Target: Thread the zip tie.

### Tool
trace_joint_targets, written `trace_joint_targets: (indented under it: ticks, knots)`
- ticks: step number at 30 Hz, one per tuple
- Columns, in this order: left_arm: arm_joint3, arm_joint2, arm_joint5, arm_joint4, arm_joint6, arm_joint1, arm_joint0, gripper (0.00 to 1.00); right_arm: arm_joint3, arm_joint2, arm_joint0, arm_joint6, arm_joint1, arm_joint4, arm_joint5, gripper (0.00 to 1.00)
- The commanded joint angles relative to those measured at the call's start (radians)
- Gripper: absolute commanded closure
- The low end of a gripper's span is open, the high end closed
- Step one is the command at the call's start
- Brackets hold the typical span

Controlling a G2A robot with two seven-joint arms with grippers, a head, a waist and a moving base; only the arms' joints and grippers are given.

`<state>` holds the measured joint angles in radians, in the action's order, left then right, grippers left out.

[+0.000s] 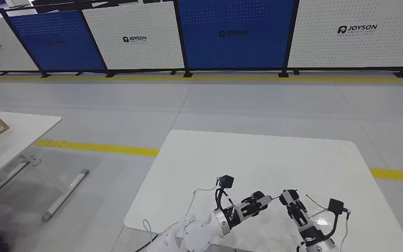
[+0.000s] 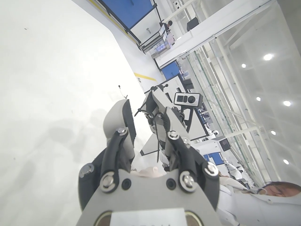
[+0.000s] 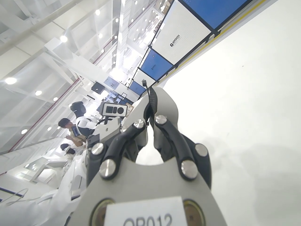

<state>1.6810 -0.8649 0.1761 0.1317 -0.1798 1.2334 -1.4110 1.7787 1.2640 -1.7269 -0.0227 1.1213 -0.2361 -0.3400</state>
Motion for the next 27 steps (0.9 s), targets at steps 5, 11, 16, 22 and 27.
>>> trace_joint_targets:
  ticks: [5, 11, 16, 22, 27]
  knots:
    - [0.001, 0.000, 0.000, 0.001, 0.002, 0.000, -0.001, 1.00, 0.003, 0.000, -0.002, 0.002, -0.001, 0.002, 0.000, 1.00]
    - [0.004, 0.004, 0.004, 0.001, 0.000, 0.000, -0.001, 1.00, 0.009, -0.004, -0.003, -0.016, -0.003, 0.001, 0.000, 1.00]
    - [0.004, 0.007, 0.007, -0.002, -0.007, 0.001, 0.002, 1.00, 0.008, -0.008, 0.002, -0.042, -0.005, -0.007, 0.000, 1.00]
    - [0.005, 0.009, 0.006, -0.003, -0.014, 0.001, 0.005, 1.00, 0.014, -0.004, -0.001, -0.031, -0.006, -0.004, 0.000, 1.00]
    - [0.009, 0.007, -0.001, -0.004, -0.021, 0.000, 0.006, 0.62, 0.016, 0.007, -0.011, -0.007, -0.008, -0.022, 0.000, 1.00]
